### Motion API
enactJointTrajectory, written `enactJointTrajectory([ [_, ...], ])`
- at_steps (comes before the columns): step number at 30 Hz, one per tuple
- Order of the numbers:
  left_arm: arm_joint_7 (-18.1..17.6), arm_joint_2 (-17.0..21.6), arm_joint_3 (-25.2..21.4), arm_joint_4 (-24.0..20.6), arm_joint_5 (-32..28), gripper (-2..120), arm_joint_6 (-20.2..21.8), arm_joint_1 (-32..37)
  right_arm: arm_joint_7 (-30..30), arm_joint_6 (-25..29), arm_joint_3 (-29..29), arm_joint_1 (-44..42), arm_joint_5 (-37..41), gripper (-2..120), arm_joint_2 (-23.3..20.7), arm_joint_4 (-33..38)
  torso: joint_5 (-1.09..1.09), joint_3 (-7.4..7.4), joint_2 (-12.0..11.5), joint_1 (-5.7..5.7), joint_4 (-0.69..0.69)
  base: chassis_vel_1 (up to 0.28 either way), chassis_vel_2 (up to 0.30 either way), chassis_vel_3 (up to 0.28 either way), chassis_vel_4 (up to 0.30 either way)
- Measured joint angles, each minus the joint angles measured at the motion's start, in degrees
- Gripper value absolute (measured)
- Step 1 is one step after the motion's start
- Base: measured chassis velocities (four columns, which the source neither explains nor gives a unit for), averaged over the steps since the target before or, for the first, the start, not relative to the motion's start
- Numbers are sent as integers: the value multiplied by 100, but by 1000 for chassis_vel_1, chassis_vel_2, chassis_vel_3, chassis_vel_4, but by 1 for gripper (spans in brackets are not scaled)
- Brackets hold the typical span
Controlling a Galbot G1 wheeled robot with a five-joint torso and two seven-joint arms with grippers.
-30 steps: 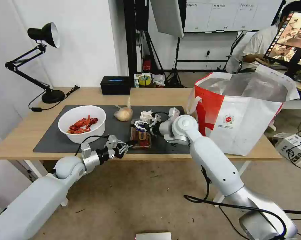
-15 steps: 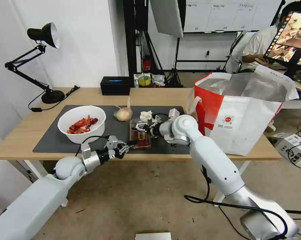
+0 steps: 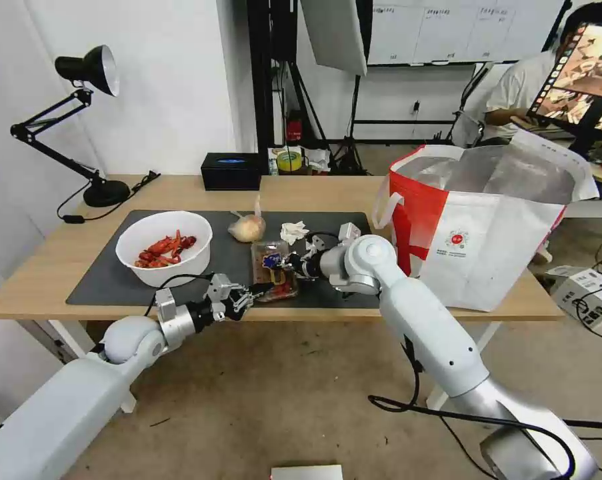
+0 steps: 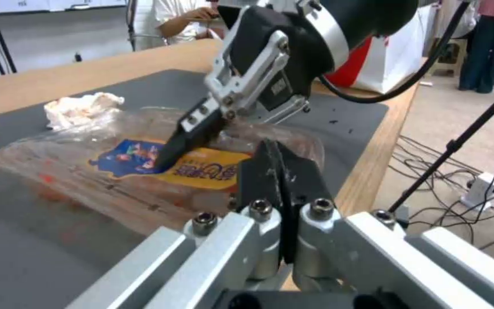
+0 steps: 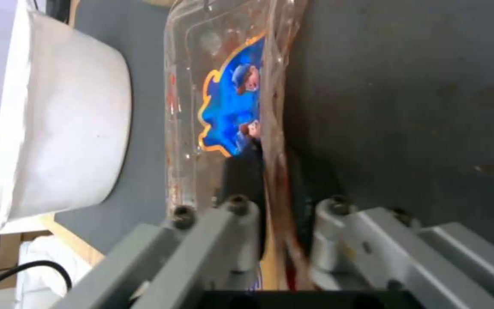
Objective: Pick up the trash from the table and place it into the takeout bag.
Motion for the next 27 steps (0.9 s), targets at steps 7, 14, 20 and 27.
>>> enactJointTrajectory([
  [7,-19,182,-278,-161,-164,0,-57,238,-159,0,357,-147,-161,0,-1,140,-1,1,-1,1,-2,0,0,0,0],
  [14,-40,250,-1048,-552,-224,0,-132,1060,-646,10,668,-377,-214,0,-308,610,-1,1,-2,0,-2,0,0,0,0],
  [20,-48,107,-1859,-974,-129,1,-150,1950,-1006,85,939,-580,-227,0,-596,1244,0,1,-2,0,-2,0,0,0,0],
  [27,-49,-342,-2570,-1280,23,27,-214,2775,-1221,598,1368,-614,-299,0,-903,2223,-1,0,-2,0,-1,0,0,0,0],
])
